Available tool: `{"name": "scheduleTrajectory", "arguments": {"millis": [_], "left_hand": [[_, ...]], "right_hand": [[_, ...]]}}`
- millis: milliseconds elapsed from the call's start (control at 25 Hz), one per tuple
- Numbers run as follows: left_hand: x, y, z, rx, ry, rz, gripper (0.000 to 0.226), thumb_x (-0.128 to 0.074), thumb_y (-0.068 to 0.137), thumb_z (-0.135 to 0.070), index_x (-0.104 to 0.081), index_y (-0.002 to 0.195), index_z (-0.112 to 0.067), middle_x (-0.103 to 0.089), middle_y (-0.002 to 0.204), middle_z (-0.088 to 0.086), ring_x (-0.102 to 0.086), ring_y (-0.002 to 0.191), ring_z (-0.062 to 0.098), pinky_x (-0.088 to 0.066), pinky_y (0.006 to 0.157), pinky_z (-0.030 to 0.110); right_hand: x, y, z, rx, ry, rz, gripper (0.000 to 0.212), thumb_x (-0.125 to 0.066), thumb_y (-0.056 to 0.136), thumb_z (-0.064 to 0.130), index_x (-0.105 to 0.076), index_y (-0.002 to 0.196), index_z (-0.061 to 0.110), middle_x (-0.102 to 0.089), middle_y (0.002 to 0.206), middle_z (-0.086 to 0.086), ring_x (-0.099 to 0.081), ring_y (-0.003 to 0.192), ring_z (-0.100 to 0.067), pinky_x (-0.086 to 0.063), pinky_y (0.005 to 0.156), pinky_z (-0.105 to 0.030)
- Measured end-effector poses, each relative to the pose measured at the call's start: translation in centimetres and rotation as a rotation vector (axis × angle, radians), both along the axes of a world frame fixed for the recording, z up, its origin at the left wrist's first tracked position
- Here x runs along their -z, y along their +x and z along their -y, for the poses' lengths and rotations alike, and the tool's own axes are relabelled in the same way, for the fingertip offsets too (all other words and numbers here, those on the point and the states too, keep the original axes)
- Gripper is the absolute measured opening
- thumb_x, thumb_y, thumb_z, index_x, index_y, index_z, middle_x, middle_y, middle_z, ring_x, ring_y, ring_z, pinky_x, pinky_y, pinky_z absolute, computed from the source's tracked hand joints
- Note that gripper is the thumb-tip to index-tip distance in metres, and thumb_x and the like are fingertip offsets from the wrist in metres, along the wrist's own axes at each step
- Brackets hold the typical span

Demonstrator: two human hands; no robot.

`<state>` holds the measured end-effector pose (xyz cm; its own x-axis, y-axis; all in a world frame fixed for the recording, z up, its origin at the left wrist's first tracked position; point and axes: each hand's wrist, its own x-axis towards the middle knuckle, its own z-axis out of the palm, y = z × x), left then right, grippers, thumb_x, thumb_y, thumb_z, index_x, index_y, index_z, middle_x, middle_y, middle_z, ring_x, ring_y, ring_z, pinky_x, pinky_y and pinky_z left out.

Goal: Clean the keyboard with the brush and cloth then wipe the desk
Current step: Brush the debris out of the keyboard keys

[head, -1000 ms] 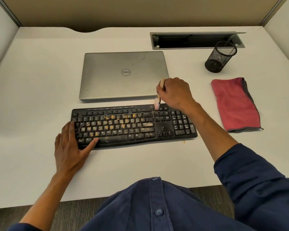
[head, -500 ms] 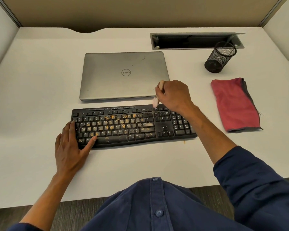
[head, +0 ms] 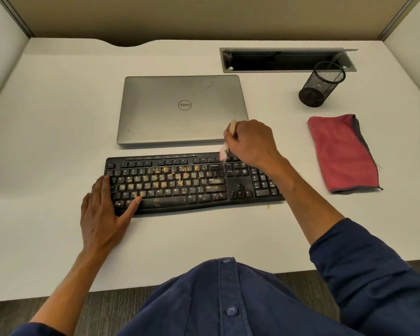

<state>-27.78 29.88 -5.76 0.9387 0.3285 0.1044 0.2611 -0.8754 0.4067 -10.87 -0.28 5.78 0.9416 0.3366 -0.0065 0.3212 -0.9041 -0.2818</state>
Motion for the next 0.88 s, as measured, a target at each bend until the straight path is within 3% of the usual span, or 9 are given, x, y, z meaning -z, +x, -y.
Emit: {"name": "scheduleTrajectory", "arguments": {"millis": [80, 200, 320, 520, 680, 880], "left_hand": [[0.0, 0.0, 0.0, 0.001, -0.004, 0.002, 0.093, -0.038, 0.086, -0.072, -0.029, 0.151, -0.006, -0.040, 0.151, 0.019, -0.041, 0.133, 0.038, -0.033, 0.112, 0.053], [0.1, -0.1, -0.1, 0.006, -0.004, -0.003, 0.098, -0.038, 0.083, -0.077, -0.029, 0.151, -0.007, -0.039, 0.151, 0.017, -0.042, 0.132, 0.038, -0.035, 0.111, 0.055], [0.0, -0.1, -0.2, 0.015, 0.016, -0.036, 0.117, -0.047, 0.067, -0.088, -0.026, 0.152, -0.010, -0.038, 0.153, 0.014, -0.042, 0.134, 0.036, -0.035, 0.112, 0.053], [0.0, -0.2, -0.3, 0.023, 0.031, -0.073, 0.134, -0.051, 0.053, -0.096, -0.023, 0.153, -0.012, -0.036, 0.154, 0.012, -0.040, 0.136, 0.035, -0.033, 0.113, 0.054], [-0.1, -0.3, -0.2, 0.015, 0.026, -0.071, 0.134, -0.051, 0.053, -0.096, -0.023, 0.153, -0.011, -0.035, 0.155, 0.013, -0.040, 0.136, 0.036, -0.032, 0.114, 0.053], [-0.1, -0.3, -0.2, 0.016, 0.027, -0.073, 0.134, -0.050, 0.053, -0.096, -0.023, 0.153, -0.011, -0.036, 0.154, 0.013, -0.040, 0.136, 0.035, -0.033, 0.114, 0.053]], "right_hand": [[-0.1, 0.0, 0.6, 0.054, -0.090, 0.089, 0.042, -0.037, 0.105, 0.036, -0.059, 0.080, 0.011, -0.047, 0.056, 0.006, -0.050, 0.060, -0.017, -0.039, 0.067, -0.030], [0.3, 0.0, 0.8, 0.074, 0.022, 0.054, 0.044, -0.040, 0.104, 0.038, -0.064, 0.081, 0.009, -0.055, 0.061, 0.002, -0.054, 0.061, -0.018, -0.038, 0.065, -0.029], [0.8, -0.6, 0.8, 0.057, 0.076, -0.030, 0.046, -0.043, 0.103, 0.036, -0.065, 0.077, 0.006, -0.059, 0.062, -0.003, -0.054, 0.057, -0.019, -0.036, 0.057, -0.029], [0.3, -1.2, 1.6, 0.010, 0.126, -0.209, 0.036, -0.051, 0.098, 0.033, -0.072, 0.086, 0.007, -0.072, 0.075, -0.008, -0.069, 0.069, -0.024, -0.056, 0.070, -0.039], [0.4, -1.5, 0.6, 0.107, 0.153, -0.029, 0.043, -0.046, 0.101, 0.036, -0.069, 0.080, 0.006, -0.070, 0.070, -0.007, -0.065, 0.063, -0.023, -0.054, 0.064, -0.037], [0.1, -2.7, 0.7, 0.009, 0.050, -0.194, 0.037, -0.050, 0.100, 0.032, -0.063, 0.073, 0.010, -0.060, 0.061, 0.001, -0.055, 0.054, -0.015, -0.038, 0.051, -0.025]]}}
